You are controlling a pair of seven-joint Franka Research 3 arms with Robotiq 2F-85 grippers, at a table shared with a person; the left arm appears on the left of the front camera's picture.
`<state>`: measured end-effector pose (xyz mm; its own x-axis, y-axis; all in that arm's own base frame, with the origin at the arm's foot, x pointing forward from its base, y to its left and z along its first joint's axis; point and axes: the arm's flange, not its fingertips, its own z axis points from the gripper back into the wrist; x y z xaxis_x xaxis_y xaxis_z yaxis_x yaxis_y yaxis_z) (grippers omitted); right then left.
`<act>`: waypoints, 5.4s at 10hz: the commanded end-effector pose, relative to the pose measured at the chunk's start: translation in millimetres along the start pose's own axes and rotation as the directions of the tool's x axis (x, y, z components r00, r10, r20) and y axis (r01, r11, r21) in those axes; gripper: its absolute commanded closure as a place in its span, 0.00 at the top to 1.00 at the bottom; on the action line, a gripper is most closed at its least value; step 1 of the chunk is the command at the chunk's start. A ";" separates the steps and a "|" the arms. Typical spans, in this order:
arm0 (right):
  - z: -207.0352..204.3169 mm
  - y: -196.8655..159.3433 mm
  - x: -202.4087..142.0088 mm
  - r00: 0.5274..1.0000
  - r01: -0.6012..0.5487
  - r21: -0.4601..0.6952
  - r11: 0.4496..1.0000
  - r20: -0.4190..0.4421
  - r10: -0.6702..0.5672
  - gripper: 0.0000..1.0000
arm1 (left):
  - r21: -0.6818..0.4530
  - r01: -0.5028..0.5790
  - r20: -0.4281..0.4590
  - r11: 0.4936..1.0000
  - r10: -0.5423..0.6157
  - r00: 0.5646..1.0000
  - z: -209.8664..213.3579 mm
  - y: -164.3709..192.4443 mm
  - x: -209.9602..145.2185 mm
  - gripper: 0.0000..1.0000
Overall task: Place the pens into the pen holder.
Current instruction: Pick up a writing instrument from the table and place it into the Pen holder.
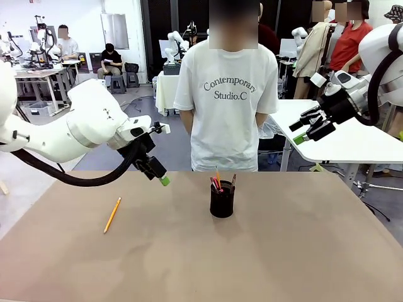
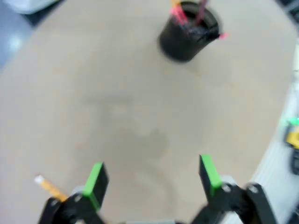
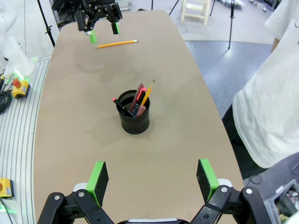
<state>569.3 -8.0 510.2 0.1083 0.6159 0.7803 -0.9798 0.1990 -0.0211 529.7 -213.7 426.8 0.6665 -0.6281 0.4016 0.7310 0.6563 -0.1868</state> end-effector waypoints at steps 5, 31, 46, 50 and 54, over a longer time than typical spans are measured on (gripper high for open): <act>1.4 0.1 2.0 1.000 -0.004 -0.003 1.000 0.000 0.004 1.00 | 0.421 -0.307 -0.221 0.854 0.425 0.878 7.0 27.7 -32.3 1.00; 1.4 0.1 2.0 1.000 -0.004 -0.003 1.000 0.000 0.004 1.00 | 0.421 -0.523 -0.150 0.742 0.625 0.766 -72.6 147.1 -44.7 1.00; 1.4 0.1 2.0 1.000 -0.004 -0.003 1.000 0.000 0.004 1.00 | 0.249 -0.530 -0.164 0.811 0.575 0.802 -50.6 138.8 -42.1 0.00; 1.4 0.1 2.0 1.000 -0.004 -0.003 1.000 0.000 0.004 1.00 | -0.062 -0.459 -0.098 0.886 0.452 0.886 4.4 115.2 -36.8 0.00; 1.4 0.1 2.0 1.000 -0.004 -0.003 1.000 0.000 0.004 1.00 | -0.349 -0.309 0.118 0.885 0.369 0.922 26.6 111.6 -29.1 0.00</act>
<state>569.2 -8.1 510.2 0.1082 0.6159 0.7803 -0.9798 0.1991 -0.0213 596.3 -126.0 425.6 0.9007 -0.2571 0.3502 0.4211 0.7151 -0.5580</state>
